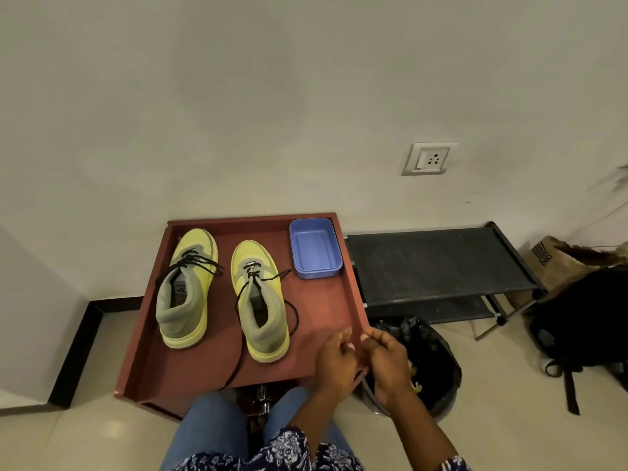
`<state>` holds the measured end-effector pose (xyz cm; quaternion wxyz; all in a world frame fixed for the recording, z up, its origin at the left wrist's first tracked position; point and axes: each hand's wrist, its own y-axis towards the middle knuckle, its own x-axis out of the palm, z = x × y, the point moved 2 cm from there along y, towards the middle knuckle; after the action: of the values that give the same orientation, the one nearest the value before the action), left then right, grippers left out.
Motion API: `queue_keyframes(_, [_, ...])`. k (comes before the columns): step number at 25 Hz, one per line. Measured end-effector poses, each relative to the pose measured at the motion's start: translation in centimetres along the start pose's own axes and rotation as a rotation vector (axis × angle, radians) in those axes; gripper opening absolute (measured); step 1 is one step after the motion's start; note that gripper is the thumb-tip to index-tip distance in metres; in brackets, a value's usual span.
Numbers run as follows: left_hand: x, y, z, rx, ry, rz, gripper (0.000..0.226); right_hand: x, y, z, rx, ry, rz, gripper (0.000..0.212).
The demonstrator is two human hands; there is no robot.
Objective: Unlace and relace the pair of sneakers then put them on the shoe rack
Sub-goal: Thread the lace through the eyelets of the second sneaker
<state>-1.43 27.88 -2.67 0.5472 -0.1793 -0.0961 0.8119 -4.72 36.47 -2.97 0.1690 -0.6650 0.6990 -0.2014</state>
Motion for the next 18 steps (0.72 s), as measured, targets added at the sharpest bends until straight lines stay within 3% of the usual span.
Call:
queue_keyframes(4, [-3.0, 0.2, -0.2, 0.048, 0.002, 0.081, 0.042, 4.4, -0.9, 0.9, -0.022, -0.126, -0.13, 0.02])
queue_keyframes(13, [-10.9, 0.8, 0.5, 0.133, 0.135, 0.249, 0.029, 12.0, -2.8, -0.7, -0.133, -0.322, -0.28, 0.026])
queue_keyframes(18, [-14.8, 2.2, 0.4, 0.141, 0.162, 0.348, 0.016, 15.5, -1.9, -1.8, -0.19, -0.531, -0.308, 0.015])
